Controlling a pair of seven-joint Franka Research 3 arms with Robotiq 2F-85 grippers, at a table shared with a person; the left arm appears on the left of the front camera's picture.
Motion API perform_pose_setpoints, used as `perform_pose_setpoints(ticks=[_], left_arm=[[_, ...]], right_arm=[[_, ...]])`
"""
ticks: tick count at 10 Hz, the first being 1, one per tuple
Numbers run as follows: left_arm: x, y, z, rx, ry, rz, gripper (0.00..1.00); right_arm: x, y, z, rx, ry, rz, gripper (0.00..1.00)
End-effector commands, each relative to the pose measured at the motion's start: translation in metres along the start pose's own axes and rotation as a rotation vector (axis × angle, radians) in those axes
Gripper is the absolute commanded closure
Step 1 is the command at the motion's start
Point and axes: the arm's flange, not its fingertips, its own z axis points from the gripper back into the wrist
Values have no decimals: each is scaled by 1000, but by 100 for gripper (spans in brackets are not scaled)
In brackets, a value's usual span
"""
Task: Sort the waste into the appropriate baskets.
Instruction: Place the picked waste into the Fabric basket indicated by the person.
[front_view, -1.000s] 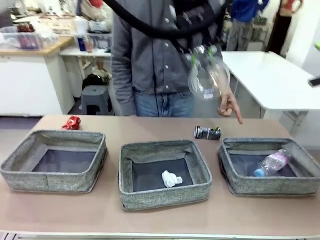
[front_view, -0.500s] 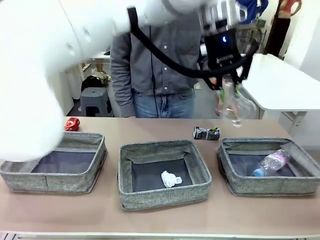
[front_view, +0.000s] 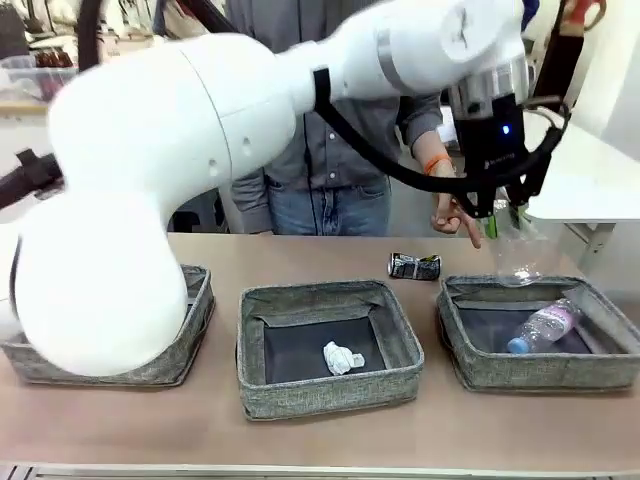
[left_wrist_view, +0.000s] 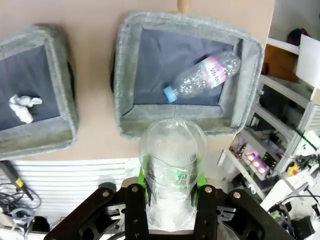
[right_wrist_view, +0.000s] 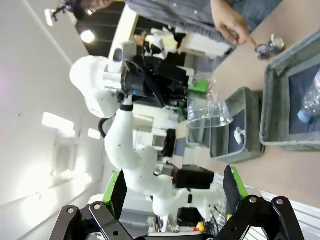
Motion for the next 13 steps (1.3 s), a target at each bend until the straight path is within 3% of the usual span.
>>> perform_pose_setpoints(ticks=[1, 3, 4, 5, 7, 11, 12, 13], left_arm=[[66, -127, 6, 9, -79, 18, 65], [77, -140, -11, -38, -92, 41, 65], [81, -136, -16, -32, 108, -35, 65], [11, -9, -33, -43, -59, 10, 65], [14, -7, -40, -55, -13, 2, 65], [4, -9, -48, -104, -79, -47, 65], [4, -8, -49, -106, -78, -44, 59], [4, -8, -49, -100, -93, -57, 6]], right_arm=[[4, 12, -19, -30, 58, -7, 0], [4, 12, -19, -30, 58, -7, 0], [4, 12, -19, -30, 58, -7, 0], [4, 12, -19, -30, 58, -7, 0], [4, 12, -19, -30, 58, -7, 0], [4, 12, -19, -30, 58, -7, 0], [4, 12, -19, -30, 58, -7, 0], [4, 12, -19, -30, 58, -7, 0]])
